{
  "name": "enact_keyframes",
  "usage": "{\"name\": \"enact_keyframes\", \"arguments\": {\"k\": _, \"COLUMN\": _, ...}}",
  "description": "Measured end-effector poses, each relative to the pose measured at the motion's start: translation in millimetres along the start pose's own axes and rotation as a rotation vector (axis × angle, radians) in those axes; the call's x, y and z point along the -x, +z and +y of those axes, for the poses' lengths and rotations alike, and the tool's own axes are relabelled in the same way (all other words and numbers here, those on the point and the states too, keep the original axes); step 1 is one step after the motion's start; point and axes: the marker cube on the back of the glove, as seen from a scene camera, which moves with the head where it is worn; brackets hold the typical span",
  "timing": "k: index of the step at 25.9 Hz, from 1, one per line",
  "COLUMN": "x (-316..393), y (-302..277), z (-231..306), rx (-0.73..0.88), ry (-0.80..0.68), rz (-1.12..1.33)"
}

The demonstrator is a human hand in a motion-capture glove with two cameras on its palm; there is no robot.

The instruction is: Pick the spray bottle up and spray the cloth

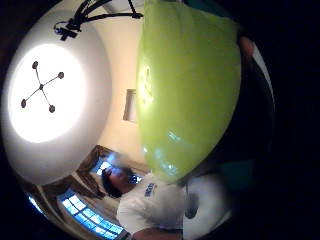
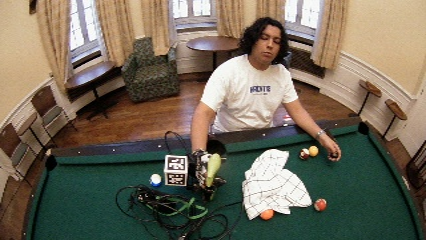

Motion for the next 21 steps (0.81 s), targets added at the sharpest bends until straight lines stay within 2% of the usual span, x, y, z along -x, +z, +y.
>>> {"name": "enact_keyframes", "arguments": {"k": 14, "x": 3, "y": 50, "z": -19, "rx": -0.053, "ry": -0.034, "rz": -0.072}}
{"name": "enact_keyframes", "arguments": {"k": 21, "x": 5, "y": 69, "z": -26, "rx": -0.187, "ry": -0.054, "rz": -0.093}}
